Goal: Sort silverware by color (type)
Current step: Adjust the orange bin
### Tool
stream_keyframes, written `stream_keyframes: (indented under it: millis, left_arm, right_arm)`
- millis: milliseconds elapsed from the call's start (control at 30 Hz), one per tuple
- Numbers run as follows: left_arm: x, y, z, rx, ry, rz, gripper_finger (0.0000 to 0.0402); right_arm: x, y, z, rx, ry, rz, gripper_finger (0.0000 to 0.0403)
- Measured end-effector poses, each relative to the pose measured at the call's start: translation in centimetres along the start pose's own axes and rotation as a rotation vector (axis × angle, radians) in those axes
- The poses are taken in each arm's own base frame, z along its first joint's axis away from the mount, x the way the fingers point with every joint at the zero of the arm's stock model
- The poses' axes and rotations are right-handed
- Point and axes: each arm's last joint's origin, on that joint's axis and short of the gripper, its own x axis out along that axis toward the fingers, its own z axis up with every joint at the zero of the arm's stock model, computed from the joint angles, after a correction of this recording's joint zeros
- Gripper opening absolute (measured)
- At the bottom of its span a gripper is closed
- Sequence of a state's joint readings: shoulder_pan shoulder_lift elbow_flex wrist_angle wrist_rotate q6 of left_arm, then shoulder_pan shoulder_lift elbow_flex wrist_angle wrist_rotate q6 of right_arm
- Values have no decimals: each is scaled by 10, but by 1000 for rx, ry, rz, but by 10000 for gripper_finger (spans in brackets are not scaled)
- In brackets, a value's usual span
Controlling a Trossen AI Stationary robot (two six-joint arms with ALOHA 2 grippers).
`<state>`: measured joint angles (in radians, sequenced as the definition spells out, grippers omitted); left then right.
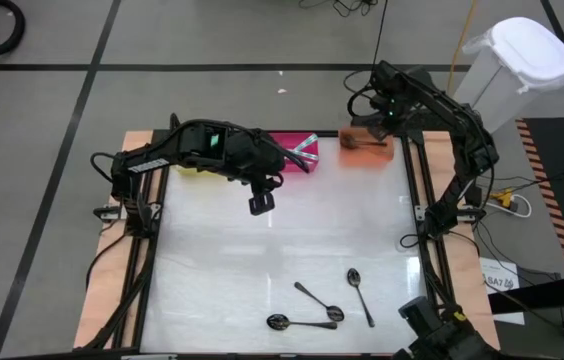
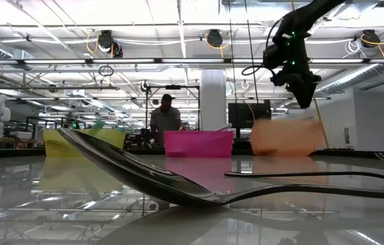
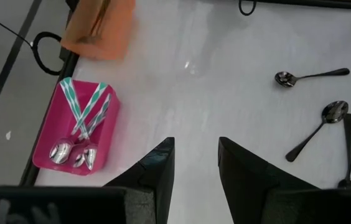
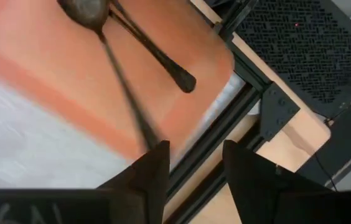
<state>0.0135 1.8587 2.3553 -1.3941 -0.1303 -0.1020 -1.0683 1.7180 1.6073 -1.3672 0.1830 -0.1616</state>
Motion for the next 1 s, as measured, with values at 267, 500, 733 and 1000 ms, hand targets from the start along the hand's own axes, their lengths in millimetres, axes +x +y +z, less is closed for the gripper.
stream_keyframes:
  millis: [267,500,733,1000]
  left_arm:
    - [0,-1,0,0,4,-1,124]
    - [0,-2,-3,-15,24,-2,124]
    - [0,-2,-2,-22,22,4,124]
    - [0,-2,-2,-18,22,7,124]
  right_arm:
    - [1,1,0,18,7,42,144]
    - [-17,19,-11,-1,-34,220,144]
    - [-14,53,-24,-134,-82,325,137]
    - [33,63,-47,-123,67,292,87]
